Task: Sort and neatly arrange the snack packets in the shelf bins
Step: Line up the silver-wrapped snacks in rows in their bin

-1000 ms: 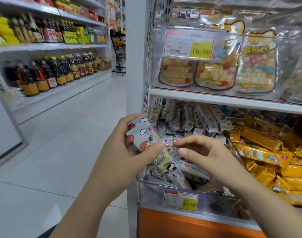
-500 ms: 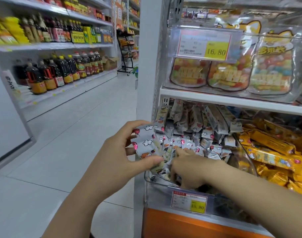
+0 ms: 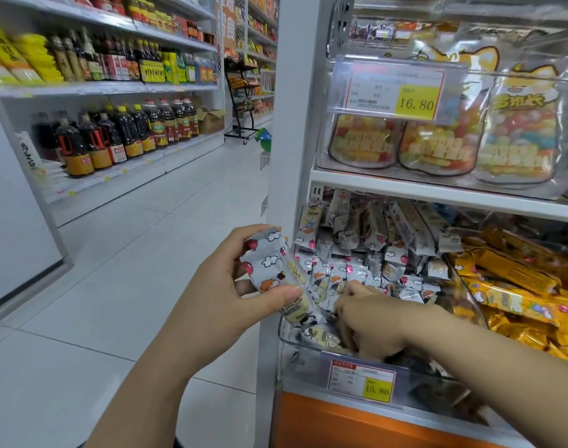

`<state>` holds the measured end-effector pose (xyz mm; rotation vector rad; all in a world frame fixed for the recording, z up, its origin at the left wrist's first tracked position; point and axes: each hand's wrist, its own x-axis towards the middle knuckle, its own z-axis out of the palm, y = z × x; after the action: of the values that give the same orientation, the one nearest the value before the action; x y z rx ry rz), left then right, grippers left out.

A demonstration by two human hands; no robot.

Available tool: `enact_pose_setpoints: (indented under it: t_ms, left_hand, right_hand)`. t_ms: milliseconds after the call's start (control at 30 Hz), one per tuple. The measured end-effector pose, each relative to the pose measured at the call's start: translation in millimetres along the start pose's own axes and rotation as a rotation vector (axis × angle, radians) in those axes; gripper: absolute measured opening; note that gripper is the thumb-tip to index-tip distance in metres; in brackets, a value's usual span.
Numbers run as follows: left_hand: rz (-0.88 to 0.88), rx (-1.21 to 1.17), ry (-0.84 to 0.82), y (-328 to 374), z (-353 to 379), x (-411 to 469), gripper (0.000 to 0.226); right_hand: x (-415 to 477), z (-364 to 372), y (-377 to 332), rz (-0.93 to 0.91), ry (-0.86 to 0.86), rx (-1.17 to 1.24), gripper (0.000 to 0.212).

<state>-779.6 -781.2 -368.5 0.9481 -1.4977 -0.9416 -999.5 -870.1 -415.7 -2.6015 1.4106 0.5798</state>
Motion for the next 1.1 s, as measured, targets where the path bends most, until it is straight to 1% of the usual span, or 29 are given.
enact_pose_setpoints:
  t_ms: [33, 100, 133, 200, 300, 367, 433, 600, 667, 767, 867, 933, 1000, 1067, 1100]
  left_hand:
    - [-0.001, 0.0, -0.001, -1, 0, 0, 0.056]
    - [0.001, -0.001, -0.006, -1, 2, 1, 0.057]
    - [0.002, 0.002, -0.01, -1, 4, 1, 0.057]
    - [0.005, 0.022, -0.017, -1, 8, 2, 0.057]
    - [0.018, 0.101, -0.039, -2, 17, 1, 0.056]
    - [0.034, 0.195, -0.068, -3, 25, 1, 0.055]
    - [0.061, 0.296, -0.096, -5, 34, 3, 0.056]
    - [0.12, 0.527, -0.149, -16, 39, 9, 0.069]
    - [0.115, 0.662, -0.249, -18, 43, 11, 0.071]
    - [0.112, 0.904, -0.399, -21, 49, 16, 0.066]
    - [0.135, 1.092, -0.468, -23, 53, 21, 0.064]
    - [0.173, 1.225, -0.496, -20, 57, 23, 0.063]
    - [0.227, 1.368, -0.518, -17, 59, 24, 0.061]
    - [0.291, 1.463, -0.538, -13, 58, 23, 0.057]
    - [0.32, 1.491, -0.545, -12, 56, 23, 0.056]
  right_hand:
    - [-7, -5, 2, -0.016, 0.012, 0.05, 0.006]
    - [-20, -13, 6, -0.03, 0.054, 0.114, 0.014]
    - [-27, -15, 8, -0.016, 0.079, 0.147, 0.019]
    - [-40, -17, 12, 0.017, 0.125, 0.201, 0.023]
    - [-59, -18, 16, 0.057, 0.185, 0.178, 0.028]
    - [-69, -18, 18, 0.088, 0.226, 0.14, 0.029]
    - [-80, -17, 20, 0.118, 0.285, 0.162, 0.029]
    - [-93, -10, 28, 0.203, 0.496, 0.358, 0.024]
    - [-94, -6, 33, 0.234, 0.578, 0.414, 0.021]
    - [-93, -4, 34, 0.256, 0.628, 0.453, 0.018]
    - [-89, -6, 30, 0.243, 0.682, 0.489, 0.019]
    - [-85, -11, 27, 0.226, 0.707, 0.522, 0.026]
    - [-78, -16, 26, 0.234, 0.736, 0.533, 0.039]
    - [-72, -20, 26, 0.241, 0.772, 0.535, 0.055]
    - [-69, -22, 27, 0.242, 0.785, 0.546, 0.058]
